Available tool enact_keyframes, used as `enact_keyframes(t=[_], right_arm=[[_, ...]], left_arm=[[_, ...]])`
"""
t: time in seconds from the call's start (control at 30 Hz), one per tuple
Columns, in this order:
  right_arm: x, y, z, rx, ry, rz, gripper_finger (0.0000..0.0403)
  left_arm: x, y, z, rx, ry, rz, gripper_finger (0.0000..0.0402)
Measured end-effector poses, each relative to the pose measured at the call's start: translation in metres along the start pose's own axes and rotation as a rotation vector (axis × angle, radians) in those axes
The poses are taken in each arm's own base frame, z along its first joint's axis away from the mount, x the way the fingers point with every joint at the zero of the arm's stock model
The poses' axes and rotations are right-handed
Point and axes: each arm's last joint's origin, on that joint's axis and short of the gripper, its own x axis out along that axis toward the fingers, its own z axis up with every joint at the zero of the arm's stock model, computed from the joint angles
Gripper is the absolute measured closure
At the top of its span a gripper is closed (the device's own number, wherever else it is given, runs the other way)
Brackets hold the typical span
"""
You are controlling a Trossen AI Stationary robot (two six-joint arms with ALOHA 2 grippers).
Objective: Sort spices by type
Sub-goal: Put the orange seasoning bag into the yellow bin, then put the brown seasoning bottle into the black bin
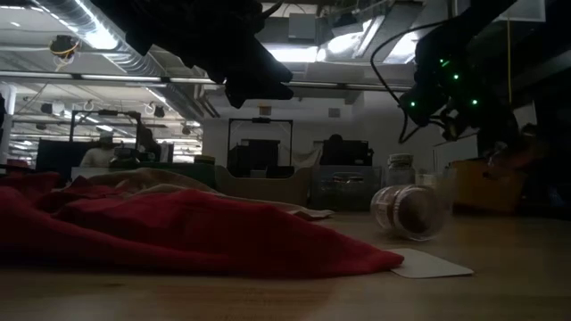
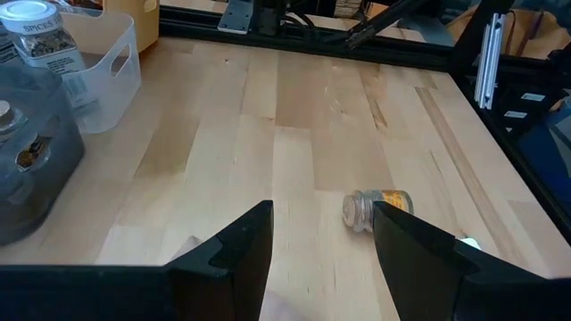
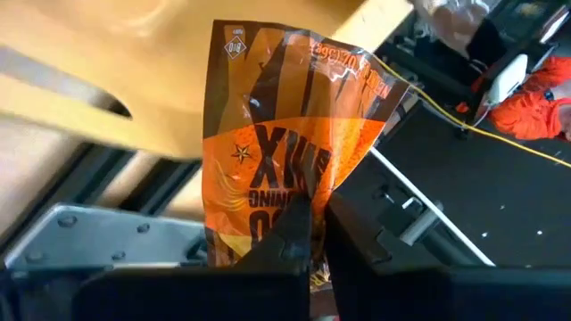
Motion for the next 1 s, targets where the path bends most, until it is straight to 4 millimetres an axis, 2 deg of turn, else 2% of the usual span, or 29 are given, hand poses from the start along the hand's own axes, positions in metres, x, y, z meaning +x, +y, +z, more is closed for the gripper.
enact_keyframes(t=[0.23, 0.57, 0.8, 1.0], right_arm=[[0.0033, 0.0034, 0.0056, 0.034, -0.044, 0.009, 0.0366], [0.003, 0.0063, 0.0088, -0.027, -0.066, 0.097, 0.0297], [0.0031, 0.0032, 0.009, -0.097, -0.074, -0.012, 0.026], [-0.0019, -0.0027, 0.0098, -0.11, -0.088, -0.088, 0.0252]], left_arm=[[0.0, 0.0, 0.0, 0.0, 0.0, 0.0, 0.0222], [0.0, 0.0, 0.0, 0.0, 0.0, 0.001, 0.0221], [0.0, 0.0, 0.0, 0.0, 0.0, 0.001, 0.0222], [0.0, 0.0, 0.0, 0.0, 0.0, 0.001, 0.0222]])
